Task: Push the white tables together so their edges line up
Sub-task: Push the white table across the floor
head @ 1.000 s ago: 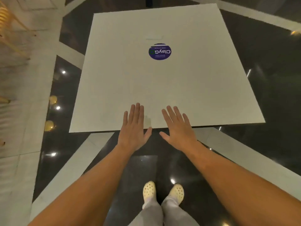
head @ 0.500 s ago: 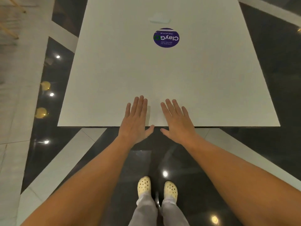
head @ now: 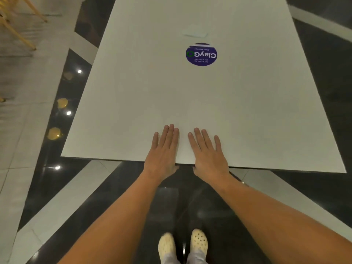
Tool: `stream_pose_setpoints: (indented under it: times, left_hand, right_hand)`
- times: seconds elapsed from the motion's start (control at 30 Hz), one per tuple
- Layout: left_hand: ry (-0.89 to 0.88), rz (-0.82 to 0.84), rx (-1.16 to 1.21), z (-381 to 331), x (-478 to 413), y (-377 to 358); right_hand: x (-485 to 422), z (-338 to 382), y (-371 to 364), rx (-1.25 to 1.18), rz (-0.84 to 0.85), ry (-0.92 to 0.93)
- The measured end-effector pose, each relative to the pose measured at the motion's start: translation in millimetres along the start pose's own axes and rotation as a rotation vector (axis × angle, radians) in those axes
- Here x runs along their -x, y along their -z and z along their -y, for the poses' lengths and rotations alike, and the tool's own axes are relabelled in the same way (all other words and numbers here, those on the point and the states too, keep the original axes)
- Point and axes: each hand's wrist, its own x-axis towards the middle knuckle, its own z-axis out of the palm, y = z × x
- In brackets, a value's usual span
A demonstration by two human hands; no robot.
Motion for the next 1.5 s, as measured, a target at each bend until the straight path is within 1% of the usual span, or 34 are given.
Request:
stream_pose_setpoints:
  times: [0.13, 0.33, 0.43, 0.5, 0.6, 0.8, 1.1, 1.2, 1.3, 1.5]
  left_hand:
    - [-0.029, -0.001, -0.007, 4.3, -1.4, -4.6]
    - [-0.104, -0.044, -0.005, 8.5, -0.4, -9.4]
    - [-0.118, -0.042, -0.013, 11.8, -4.7, -8.2]
    - [-0.114, -0.043, -0.028, 16.6, -13.4, -6.3]
    - [-0.086, -0.046, -0.025, 20.1, -31.5, -2.2]
    - [-0.084, -0.039, -0.055, 14.2, -61.9, 2.4]
    - [-0.091, -0.056, -0.086, 10.0, -98.9, 6.6]
    - [-0.089, -0.061, -0.088, 8.0, -107.5, 10.7]
    - [-0.087, -0.083, -0.069, 5.3, -110.0, 10.8]
    - [-0.08, -0.067, -0.115, 8.4, -115.8, 12.2]
  right_hand:
    - [-2.1, -3.3, -4.8, 0.008, 0.011, -0.014]
    - [0.6, -3.2, -2.9, 0.067, -0.004, 0.032]
    - [-2.4, -3.1, 1.9, 0.05, -0.098, 0.069]
    - [-11.8, -3.4, 3.1, 0.058, -0.134, 0.089]
    - [-30.4, -7.8, 5.8, 0.089, -0.114, 0.074]
    - [-55.2, -34.4, 7.1, 0.092, -0.179, 0.1]
    - [-83.5, -60.7, 17.3, 0.127, -0.134, 0.101]
    - [-91.9, -67.5, 17.2, 0.166, -0.096, 0.118]
    - [-92.9, -71.4, 16.7, 0.166, -0.071, 0.096]
    - [-100.6, -72.3, 14.7, 0.137, -0.184, 0.13]
